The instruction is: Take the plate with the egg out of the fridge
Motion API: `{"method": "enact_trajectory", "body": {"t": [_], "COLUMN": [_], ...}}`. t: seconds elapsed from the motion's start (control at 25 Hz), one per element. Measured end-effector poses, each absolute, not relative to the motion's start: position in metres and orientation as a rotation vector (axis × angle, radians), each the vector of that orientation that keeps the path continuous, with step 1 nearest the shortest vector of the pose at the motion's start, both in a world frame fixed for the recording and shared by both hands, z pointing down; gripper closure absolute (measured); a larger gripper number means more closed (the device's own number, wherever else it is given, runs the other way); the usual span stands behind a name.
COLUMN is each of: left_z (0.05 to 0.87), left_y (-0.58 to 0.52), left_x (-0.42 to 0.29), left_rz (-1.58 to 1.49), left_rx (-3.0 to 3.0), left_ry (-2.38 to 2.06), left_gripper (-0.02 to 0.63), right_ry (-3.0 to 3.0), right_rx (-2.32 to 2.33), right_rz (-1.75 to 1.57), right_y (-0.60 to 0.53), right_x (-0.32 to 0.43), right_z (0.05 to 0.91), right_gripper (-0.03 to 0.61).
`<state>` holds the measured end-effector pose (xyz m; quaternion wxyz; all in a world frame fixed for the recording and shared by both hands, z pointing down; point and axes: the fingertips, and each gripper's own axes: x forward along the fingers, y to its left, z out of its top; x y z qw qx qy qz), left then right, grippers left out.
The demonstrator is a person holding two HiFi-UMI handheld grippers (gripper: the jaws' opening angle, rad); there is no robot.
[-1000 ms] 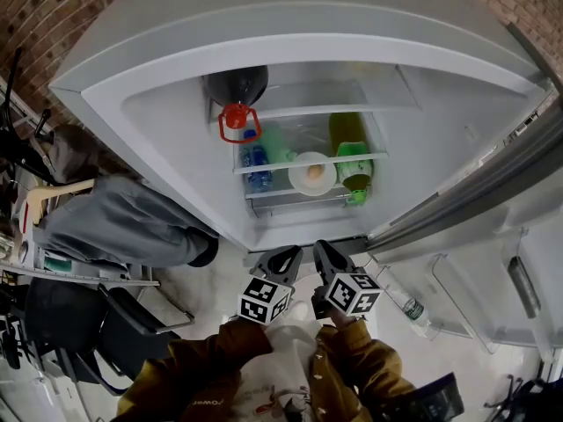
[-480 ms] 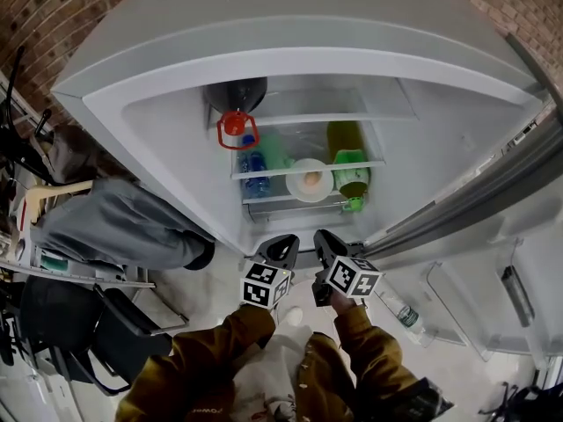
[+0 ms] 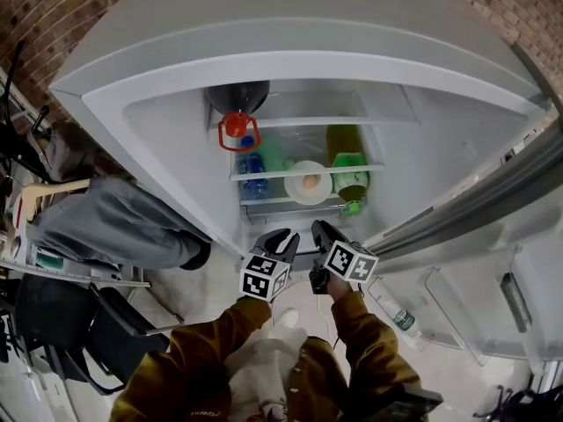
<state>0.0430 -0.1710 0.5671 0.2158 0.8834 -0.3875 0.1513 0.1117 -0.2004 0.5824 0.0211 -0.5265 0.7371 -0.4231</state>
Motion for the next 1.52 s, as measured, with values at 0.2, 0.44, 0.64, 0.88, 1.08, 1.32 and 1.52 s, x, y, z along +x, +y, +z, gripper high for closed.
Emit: {"method": "enact_trajectory", "body": {"t": [0.2, 0.44, 0.64, 0.88, 1.08, 1.32, 1.52], "left_z": [0.579, 0.587, 0.587, 0.585, 0.588, 0.587, 0.586], "left_y": [-0.176, -0.185, -0.194, -0.2, -0.204, -0.211, -0.216], "left_x": [0.044, 0.037, 0.037, 0.037, 0.036, 0.032, 0.031], "left_rz": [0.463, 0.491, 0.498, 0.513, 0.536, 0.559, 0.57], "left_rx": [2.433, 2.422, 2.432, 2.445, 2.444, 2.449, 2.449], "left_ry": [-1.038, -1.026, -1.036, -1.029, -1.006, -1.012, -1.012], "left_gripper": [0.526, 0.502, 0.502, 0.502, 0.502, 0.502, 0.502], "right_ry": [2.254, 2.225, 2.196, 2.183, 2.116, 2.072, 2.064], "right_rx": [-1.671, -1.713, -1.735, -1.787, -1.795, -1.781, -1.797], "right_rz": [-1.349, -1.352, -1.364, -1.379, -1.434, -1.485, -1.513], "right_y": [-0.212, -0.226, -0.237, -0.25, -0.261, -0.271, -0.278], "right_x": [0.116, 0.12, 0.126, 0.135, 0.142, 0.142, 0.144], "right_z": [0.595, 0.596, 0.599, 0.611, 0.621, 0.631, 0.639], "right_gripper": [0.49, 0.468, 0.468, 0.468, 0.449, 0.449, 0.448]}}
